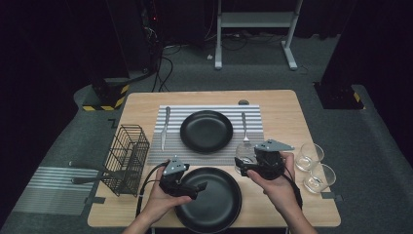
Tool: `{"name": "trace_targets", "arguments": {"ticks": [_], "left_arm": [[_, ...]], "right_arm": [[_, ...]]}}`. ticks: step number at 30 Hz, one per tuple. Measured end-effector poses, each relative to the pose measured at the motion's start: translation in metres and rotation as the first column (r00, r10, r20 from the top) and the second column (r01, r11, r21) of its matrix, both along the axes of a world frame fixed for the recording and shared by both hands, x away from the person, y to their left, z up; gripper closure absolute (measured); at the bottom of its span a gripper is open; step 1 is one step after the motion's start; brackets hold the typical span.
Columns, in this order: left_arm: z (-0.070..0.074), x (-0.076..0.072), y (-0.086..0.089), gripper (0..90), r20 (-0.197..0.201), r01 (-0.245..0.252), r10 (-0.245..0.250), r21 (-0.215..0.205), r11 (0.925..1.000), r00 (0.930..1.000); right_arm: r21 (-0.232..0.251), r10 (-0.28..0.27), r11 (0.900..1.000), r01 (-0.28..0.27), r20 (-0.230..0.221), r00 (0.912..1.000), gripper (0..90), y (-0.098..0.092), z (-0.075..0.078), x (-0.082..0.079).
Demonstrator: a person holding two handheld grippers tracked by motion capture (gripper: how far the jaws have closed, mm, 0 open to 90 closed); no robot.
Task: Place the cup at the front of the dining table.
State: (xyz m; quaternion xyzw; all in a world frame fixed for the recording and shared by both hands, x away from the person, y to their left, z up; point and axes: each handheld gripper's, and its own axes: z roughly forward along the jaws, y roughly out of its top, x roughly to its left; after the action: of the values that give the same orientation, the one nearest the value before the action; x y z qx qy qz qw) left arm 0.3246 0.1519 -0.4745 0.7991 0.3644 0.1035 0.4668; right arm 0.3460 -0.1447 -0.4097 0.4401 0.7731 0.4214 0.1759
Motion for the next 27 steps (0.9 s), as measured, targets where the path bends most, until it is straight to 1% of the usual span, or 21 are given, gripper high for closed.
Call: {"name": "trace_targets", "arguments": {"ticks": [8, 10, 16, 21, 23, 27], "left_arm": [[0.004, 0.004, -0.011, 3.7, 0.017, 0.030, -0.030, -0.010, 0.9995, 0.9994], [0.004, 0.006, -0.014, 3.8, 0.020, 0.027, -0.027, -0.003, 0.9996, 0.9994], [0.007, 0.009, -0.023, 3.9, 0.026, 0.042, -0.041, -0.014, 0.9990, 0.9988], [0.011, 0.011, -0.030, 4.0, 0.043, 0.054, -0.053, -0.022, 0.9983, 0.9977], [0.012, 0.011, -0.031, 6.5, 0.046, 0.055, -0.054, -0.029, 0.9980, 0.9975], [0.014, 0.013, -0.034, 8.0, 0.055, 0.067, -0.065, -0.038, 0.9970, 0.9964]], "right_arm": [[0.005, 0.053, 0.999, -0.053, -0.001, 0.9986, 19.5, 0.022, 0.007, 0.002], [0.003, 0.065, 0.998, -0.065, 0.000, 0.9979, 19.5, 0.027, 0.008, 0.002], [0.001, 0.096, 0.995, -0.096, 0.003, 0.9954, 19.5, 0.041, 0.012, 0.003], [0.005, 0.122, 0.992, -0.122, 0.003, 0.9925, 19.5, 0.053, 0.013, 0.002], [0.007, 0.132, 0.991, -0.132, 0.000, 0.9913, 19.5, 0.058, 0.013, 0.001], [-0.005, 0.154, 0.988, -0.154, -0.001, 0.9880, 19.5, 0.067, 0.012, 0.000]]}}
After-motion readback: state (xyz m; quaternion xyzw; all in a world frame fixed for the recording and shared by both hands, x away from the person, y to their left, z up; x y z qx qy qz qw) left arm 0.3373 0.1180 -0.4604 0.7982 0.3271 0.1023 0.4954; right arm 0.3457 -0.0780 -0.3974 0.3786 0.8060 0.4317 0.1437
